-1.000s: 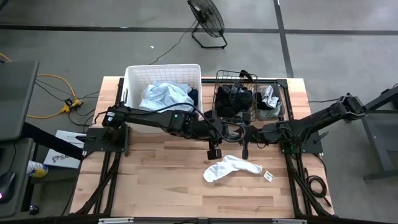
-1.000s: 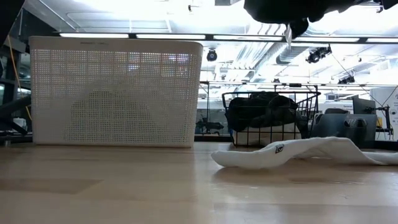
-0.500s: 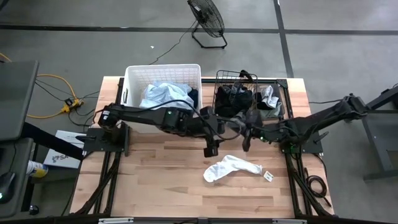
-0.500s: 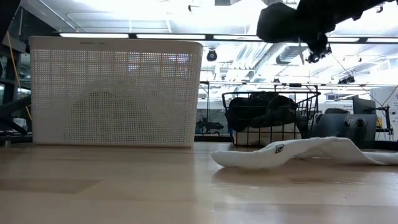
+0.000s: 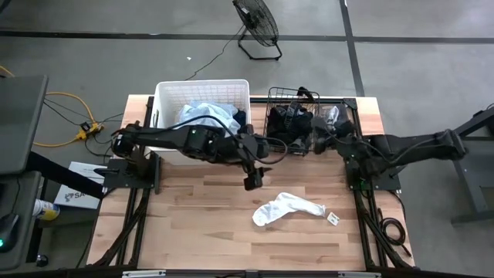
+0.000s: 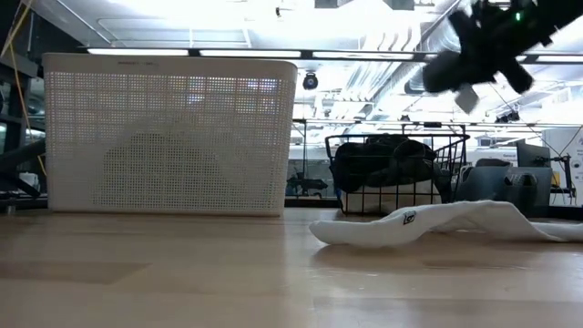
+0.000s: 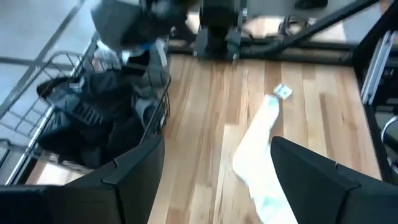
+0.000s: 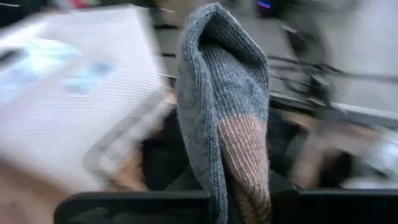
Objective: Pick & Place Cloths
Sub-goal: Put the dark gray sock into the black bin
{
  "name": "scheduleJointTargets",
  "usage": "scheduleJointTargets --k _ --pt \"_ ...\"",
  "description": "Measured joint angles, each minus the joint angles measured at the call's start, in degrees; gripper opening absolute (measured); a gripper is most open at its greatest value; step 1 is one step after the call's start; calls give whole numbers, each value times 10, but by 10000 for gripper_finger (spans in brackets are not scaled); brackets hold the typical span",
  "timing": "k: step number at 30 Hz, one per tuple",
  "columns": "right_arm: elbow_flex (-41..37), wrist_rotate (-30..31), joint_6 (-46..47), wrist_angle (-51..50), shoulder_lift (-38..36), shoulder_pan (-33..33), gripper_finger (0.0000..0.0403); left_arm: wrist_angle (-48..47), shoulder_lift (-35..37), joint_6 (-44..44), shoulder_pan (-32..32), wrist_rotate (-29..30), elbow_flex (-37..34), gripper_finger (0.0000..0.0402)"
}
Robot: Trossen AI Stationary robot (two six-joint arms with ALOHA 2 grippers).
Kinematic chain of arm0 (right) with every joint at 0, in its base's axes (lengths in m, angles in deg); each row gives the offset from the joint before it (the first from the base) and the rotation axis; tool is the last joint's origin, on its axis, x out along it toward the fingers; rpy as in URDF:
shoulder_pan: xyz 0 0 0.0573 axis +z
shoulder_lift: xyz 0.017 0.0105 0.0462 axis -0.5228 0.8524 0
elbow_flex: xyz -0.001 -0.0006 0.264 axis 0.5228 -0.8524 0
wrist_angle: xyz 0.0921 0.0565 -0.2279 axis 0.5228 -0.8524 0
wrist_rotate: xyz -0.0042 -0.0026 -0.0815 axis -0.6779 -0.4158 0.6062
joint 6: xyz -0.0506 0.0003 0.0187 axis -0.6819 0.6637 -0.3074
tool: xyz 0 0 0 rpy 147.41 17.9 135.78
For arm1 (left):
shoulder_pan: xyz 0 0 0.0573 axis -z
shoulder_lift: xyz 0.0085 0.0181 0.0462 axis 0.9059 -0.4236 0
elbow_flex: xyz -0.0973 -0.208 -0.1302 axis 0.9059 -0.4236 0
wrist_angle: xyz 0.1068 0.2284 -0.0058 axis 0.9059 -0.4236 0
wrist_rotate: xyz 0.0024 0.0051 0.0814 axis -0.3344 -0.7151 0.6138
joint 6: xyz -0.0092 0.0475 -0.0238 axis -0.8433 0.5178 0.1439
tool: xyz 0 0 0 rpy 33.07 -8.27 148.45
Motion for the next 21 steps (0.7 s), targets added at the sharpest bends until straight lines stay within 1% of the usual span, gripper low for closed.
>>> scheduleJointTargets --k 5,9,15,21 --pt "0 -8 127 -143 -5 -88 4 -11 12 -1 0 -2 0 289" --pt "-1 -25 168 -210 3 -156 4 -32 16 -2 0 -4 0 289" --pt "-1 -49 150 -212 33 -241 4 -73 18 -1 0 -5 0 289" --pt "-1 -82 138 -190 106 -317 4 -133 22 -15 0 -6 0 289"
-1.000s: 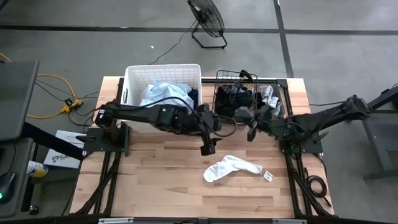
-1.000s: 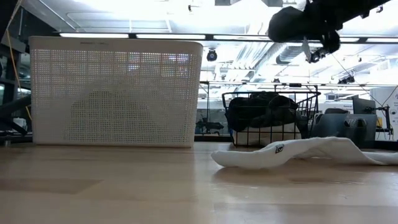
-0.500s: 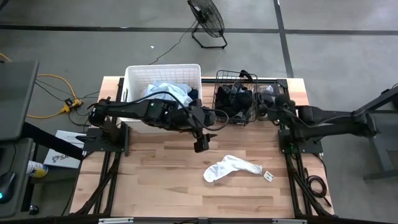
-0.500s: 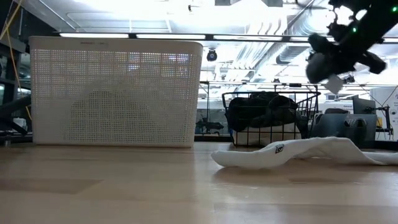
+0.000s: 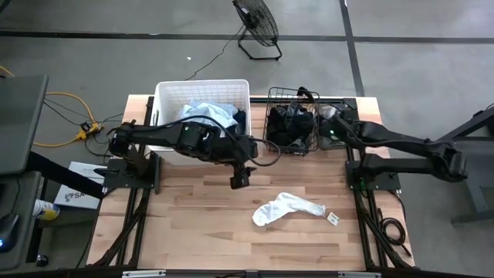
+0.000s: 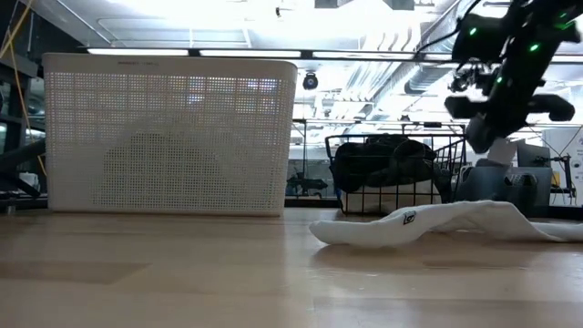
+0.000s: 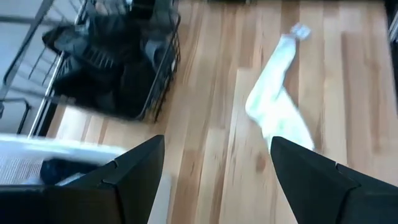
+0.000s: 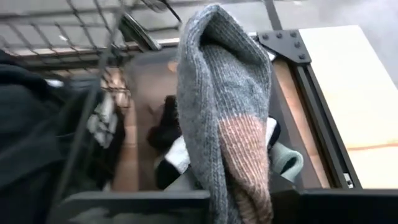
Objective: Pick & Place Cloths
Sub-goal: Put the dark gray sock into the black bin
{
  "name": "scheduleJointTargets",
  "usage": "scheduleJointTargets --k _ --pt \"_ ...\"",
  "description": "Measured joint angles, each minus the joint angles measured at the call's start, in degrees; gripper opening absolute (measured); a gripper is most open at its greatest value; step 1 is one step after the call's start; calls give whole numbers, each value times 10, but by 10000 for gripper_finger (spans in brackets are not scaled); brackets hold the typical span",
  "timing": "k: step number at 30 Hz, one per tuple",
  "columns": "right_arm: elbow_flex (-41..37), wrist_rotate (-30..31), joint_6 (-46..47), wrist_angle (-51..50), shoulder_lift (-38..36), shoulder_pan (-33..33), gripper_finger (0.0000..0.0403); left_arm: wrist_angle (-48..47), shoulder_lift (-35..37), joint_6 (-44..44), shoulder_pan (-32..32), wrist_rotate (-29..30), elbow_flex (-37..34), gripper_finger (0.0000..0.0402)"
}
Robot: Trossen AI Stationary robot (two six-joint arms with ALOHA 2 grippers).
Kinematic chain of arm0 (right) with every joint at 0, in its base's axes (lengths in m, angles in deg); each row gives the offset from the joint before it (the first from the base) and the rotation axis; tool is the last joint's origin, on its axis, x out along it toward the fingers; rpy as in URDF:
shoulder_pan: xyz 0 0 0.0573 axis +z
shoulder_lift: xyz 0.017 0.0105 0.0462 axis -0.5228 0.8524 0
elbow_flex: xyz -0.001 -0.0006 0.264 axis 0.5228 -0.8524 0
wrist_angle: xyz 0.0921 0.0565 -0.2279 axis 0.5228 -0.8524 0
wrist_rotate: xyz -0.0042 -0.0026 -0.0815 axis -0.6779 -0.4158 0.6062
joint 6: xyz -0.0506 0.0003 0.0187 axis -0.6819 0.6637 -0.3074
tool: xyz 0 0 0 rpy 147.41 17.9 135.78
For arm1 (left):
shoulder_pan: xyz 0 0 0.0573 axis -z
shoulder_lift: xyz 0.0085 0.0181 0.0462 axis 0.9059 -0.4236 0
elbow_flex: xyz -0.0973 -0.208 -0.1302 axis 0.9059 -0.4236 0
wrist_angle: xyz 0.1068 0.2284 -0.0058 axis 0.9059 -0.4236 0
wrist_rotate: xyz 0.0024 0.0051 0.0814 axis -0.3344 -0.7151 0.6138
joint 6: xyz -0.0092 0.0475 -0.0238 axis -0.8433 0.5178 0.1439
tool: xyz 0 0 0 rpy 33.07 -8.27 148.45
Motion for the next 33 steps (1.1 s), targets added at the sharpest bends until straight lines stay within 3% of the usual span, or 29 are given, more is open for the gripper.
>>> scheduleJointTargets --k 7,14,24,28,33 --pt "0 -36 -24 55 92 -80 4 -78 31 -22 0 -10 0 289" --pt "2 -126 -57 149 171 -158 4 -138 71 -41 15 -13 0 289" --pt "2 -158 -56 161 206 -202 9 -168 109 -51 51 32 0 289" --pt "1 -181 -47 177 203 -205 38 -174 119 -51 57 46 0 289" --pt "-2 -211 -59 187 173 -204 103 -177 122 -51 58 45 0 289"
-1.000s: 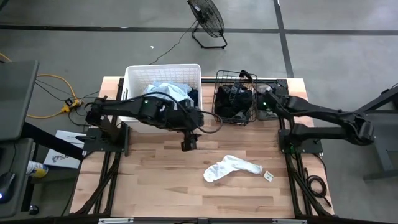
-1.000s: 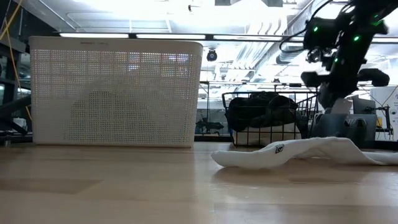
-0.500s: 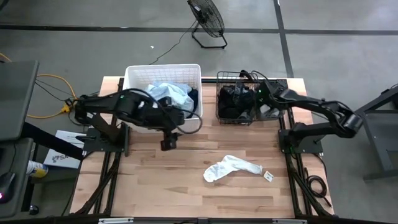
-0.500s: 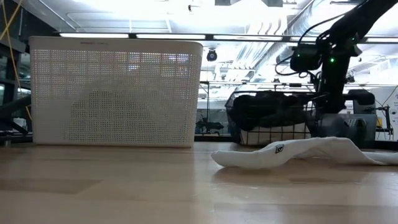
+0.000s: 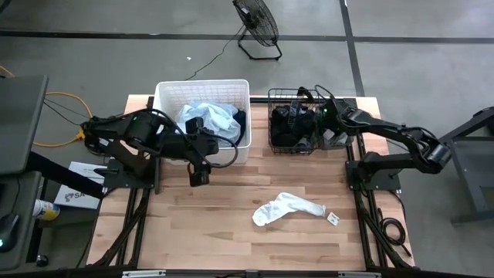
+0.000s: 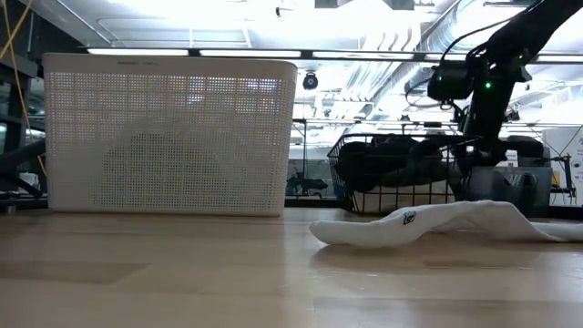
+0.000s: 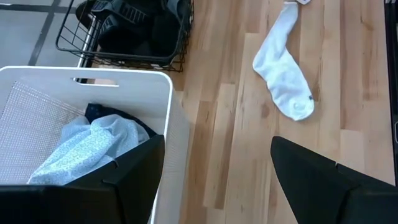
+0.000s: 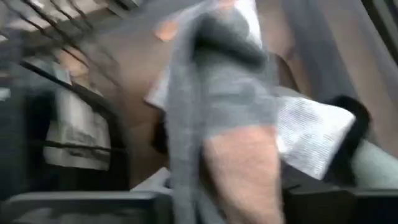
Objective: Pick & Place Cloths
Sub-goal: Put the dark gray sock into the black bin
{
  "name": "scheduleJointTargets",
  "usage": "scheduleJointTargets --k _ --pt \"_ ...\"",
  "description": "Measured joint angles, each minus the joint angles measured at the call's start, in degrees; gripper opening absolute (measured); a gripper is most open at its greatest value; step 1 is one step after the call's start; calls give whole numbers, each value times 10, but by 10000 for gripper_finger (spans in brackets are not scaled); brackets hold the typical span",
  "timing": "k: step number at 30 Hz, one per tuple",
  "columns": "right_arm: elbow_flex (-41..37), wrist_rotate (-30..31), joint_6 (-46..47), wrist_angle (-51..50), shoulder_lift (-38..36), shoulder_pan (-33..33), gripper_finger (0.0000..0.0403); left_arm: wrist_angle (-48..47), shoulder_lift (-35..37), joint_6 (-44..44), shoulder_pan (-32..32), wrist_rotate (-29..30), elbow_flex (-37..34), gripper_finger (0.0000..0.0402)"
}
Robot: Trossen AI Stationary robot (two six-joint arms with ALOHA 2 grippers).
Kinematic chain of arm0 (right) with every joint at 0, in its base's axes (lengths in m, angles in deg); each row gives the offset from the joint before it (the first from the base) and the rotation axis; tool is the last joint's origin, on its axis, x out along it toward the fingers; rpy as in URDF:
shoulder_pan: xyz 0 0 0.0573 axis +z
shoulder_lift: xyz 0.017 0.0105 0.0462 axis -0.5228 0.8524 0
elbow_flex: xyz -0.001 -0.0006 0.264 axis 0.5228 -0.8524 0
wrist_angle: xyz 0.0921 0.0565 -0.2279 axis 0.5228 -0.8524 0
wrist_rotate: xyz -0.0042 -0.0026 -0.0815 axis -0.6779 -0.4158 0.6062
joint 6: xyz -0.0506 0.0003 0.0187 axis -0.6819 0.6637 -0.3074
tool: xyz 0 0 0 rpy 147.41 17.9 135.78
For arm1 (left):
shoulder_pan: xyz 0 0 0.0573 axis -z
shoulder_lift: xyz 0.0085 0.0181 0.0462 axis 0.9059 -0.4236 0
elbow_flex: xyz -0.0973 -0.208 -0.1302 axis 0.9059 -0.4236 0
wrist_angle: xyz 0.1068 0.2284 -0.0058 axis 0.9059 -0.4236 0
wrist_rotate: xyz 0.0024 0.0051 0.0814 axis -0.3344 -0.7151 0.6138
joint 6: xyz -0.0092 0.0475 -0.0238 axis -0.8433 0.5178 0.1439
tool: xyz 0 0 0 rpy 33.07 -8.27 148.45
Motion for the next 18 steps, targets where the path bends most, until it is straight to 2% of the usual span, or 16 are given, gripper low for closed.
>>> scheduleJointTargets --k 9,12,18 --pt "1 -7 1 5 -72 0 242 -3 0 0 0 -3 0 289" --pt "1 -7 7 4 -89 0 263 -3 0 0 0 -3 0 289" --pt "1 -7 21 8 -124 0 267 -3 0 -4 0 -3 0 289"
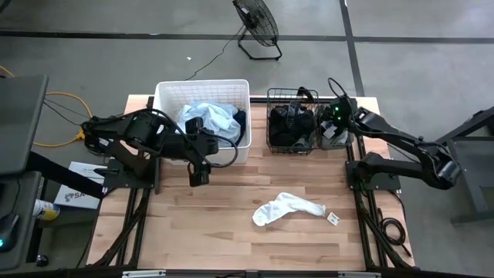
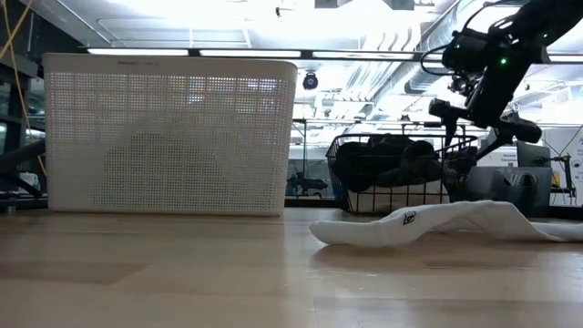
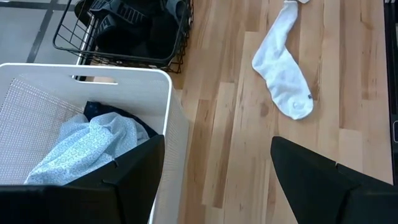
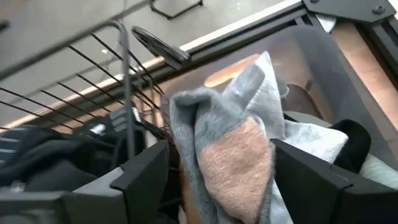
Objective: Pick & Place Cloths
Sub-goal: Put the dark gray sock into the black bin
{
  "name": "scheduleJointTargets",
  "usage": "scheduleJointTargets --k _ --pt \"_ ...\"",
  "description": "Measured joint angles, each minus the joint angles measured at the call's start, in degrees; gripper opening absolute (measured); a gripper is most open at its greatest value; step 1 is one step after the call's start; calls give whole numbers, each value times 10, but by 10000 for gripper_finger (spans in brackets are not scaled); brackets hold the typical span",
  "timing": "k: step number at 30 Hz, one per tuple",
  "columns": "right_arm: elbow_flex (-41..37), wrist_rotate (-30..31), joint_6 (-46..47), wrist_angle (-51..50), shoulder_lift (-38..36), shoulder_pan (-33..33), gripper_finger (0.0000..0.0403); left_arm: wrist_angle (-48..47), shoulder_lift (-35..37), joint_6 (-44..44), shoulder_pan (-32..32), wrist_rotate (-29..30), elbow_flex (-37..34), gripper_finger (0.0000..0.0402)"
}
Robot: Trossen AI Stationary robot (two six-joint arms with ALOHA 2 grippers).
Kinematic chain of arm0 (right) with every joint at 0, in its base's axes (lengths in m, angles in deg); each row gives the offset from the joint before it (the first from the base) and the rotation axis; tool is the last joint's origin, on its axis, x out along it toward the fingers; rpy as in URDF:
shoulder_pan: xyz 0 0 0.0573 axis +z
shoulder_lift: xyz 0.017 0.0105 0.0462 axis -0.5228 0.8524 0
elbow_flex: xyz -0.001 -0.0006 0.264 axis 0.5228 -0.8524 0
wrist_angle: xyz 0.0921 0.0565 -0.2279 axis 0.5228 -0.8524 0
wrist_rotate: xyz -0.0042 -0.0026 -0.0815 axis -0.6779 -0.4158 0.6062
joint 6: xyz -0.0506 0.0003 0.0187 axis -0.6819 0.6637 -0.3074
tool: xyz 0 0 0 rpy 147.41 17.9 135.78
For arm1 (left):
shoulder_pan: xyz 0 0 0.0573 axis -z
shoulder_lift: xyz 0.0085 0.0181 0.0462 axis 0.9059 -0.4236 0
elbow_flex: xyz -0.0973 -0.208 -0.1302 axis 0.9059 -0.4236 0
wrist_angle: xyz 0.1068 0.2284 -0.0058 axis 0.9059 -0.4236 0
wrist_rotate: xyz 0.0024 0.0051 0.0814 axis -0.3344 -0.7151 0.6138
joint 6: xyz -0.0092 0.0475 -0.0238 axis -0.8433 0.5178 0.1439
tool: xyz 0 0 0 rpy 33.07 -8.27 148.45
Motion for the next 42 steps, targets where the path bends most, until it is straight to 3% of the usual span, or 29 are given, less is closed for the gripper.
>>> scheduleJointTargets --k 5,10,14,21,28,42 --pt "0 9 0 -1 -32 0 247 0 0 -5 0 -1 0 289" --pt "1 20 -9 -19 -39 0 202 0 0 -5 0 -1 0 289" --pt "1 16 -23 -47 -26 0 146 0 0 -5 0 -1 0 289" --pt "1 -34 -63 -19 -28 1 12 0 0 -5 0 -1 0 289" --pt "1 -56 -61 -8 -21 18 3 0 0 -5 0 -1 0 289" --pt "1 -14 -49 45 -20 30 4 -9 0 -5 0 -2 0 289"
